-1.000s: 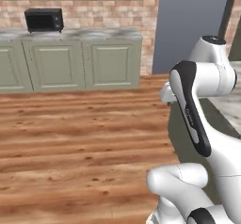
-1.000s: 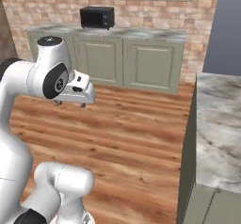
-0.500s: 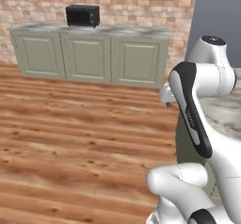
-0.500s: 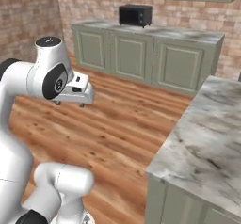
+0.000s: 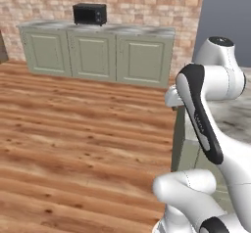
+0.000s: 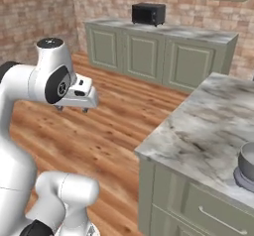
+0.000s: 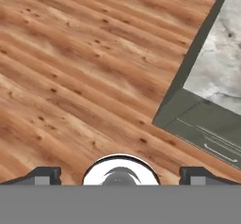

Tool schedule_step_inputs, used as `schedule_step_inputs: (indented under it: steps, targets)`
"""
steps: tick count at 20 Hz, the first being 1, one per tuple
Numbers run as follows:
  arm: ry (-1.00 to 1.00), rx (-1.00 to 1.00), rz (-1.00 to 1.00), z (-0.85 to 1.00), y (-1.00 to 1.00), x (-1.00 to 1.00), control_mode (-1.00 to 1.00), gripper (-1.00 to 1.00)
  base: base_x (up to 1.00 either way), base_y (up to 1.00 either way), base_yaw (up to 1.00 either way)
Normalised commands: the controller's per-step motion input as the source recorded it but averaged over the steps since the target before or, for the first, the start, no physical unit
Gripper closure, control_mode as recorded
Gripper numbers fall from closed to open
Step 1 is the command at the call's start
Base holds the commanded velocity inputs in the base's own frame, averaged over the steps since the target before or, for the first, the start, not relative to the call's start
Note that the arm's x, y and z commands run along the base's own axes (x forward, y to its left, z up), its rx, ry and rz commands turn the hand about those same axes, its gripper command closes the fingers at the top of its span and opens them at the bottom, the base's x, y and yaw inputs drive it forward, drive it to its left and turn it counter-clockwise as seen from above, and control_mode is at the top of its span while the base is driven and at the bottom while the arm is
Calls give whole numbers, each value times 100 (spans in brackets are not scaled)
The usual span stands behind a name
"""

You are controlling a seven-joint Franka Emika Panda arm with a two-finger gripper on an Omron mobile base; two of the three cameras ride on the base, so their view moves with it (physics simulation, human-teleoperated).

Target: Close the stand mixer head.

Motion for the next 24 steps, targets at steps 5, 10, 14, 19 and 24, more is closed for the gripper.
schedule_step_inputs:
  steps: [5, 10, 14, 19, 24]
  targets:
    - [0, 0, 0, 0, 0, 0, 100, -100, -58, -69, 0]
    - [0, 0, 0, 0, 0, 0, 100, -100, -64, -84, 0]
    - [0, 0, 0, 0, 0, 0, 100, -100, -26, -79, -5]
    - [0, 0, 0, 0, 0, 0, 100, -100, -1, -80, -14]
    - [0, 0, 0, 0, 0, 0, 100, -100, 0, -90, -14]
